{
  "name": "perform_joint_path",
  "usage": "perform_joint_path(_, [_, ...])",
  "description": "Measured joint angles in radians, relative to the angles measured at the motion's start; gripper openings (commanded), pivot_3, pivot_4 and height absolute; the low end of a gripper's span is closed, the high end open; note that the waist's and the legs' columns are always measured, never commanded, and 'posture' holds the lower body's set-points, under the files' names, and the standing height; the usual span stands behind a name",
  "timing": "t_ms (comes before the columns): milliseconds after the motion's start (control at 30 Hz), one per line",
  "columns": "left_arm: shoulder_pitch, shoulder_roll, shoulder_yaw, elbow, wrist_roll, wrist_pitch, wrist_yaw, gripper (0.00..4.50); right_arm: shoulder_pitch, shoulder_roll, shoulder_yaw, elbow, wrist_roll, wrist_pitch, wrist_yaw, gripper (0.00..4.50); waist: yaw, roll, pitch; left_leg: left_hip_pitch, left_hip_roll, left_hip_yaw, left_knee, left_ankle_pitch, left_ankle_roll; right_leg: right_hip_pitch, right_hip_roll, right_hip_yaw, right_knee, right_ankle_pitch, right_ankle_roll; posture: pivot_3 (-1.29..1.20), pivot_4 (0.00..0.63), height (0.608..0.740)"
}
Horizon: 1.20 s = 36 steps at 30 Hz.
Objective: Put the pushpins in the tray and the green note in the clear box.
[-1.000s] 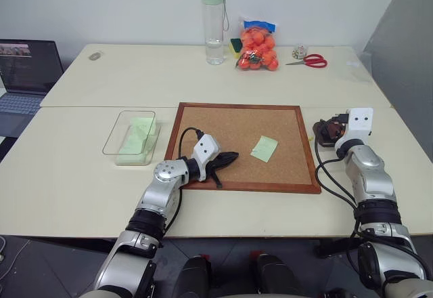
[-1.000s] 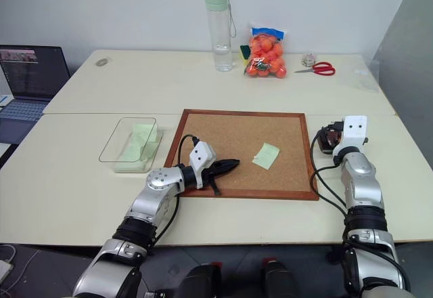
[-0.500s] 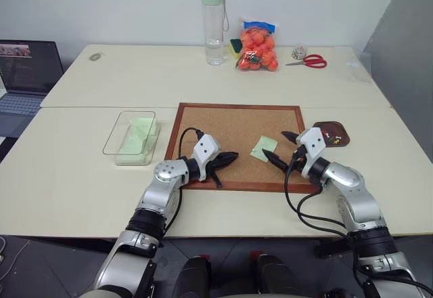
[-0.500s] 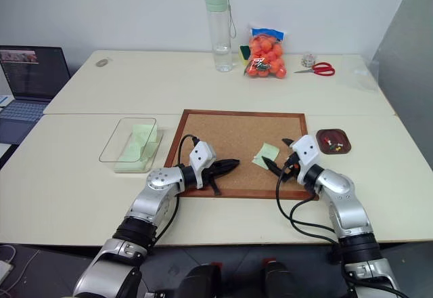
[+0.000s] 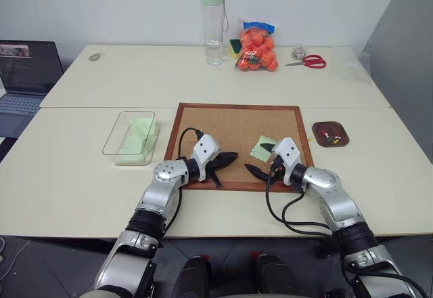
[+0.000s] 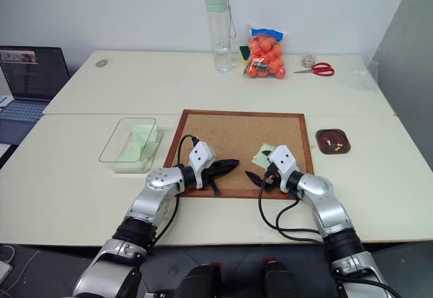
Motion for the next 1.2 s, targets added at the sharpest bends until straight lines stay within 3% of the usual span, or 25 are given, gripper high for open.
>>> perform_joint_path(133, [0.002,-0.001,0.0,-0.003,0.0,0.0,0.003,0.0,-0.026,0.035,-0.004,0.034,0.008,0.001,-0.009,3.92,0.001,0.0,0.0,0.0,0.0,0.0,0.0,0.0,0.0,0.0,0.0,0.0,0.0,0.0,0.0,0.0,0.15,0.74])
perform_joint_path(767, [0.005,-0.001,-0.001,-0.008,0.003,0.0,0.01,0.0,-0.056,0.045,-0.03,0.082,0.005,0.004,-0.015,0.15,0.001,0.0,0.0,0.0,0.0,0.0,0.0,0.0,0.0,0.0,0.0,0.0,0.0,0.0,0.0,0.0,0.15,0.74])
perform_joint_path(1200, [0.007,0.0,-0.001,-0.011,0.003,0.0,0.011,0.0,-0.048,0.058,-0.053,0.077,0.028,0.013,-0.014,0.02,0.001,0.0,0.0,0.0,0.0,0.0,0.0,0.0,0.0,0.0,0.0,0.0,0.0,0.0,0.0,0.0,0.15,0.74])
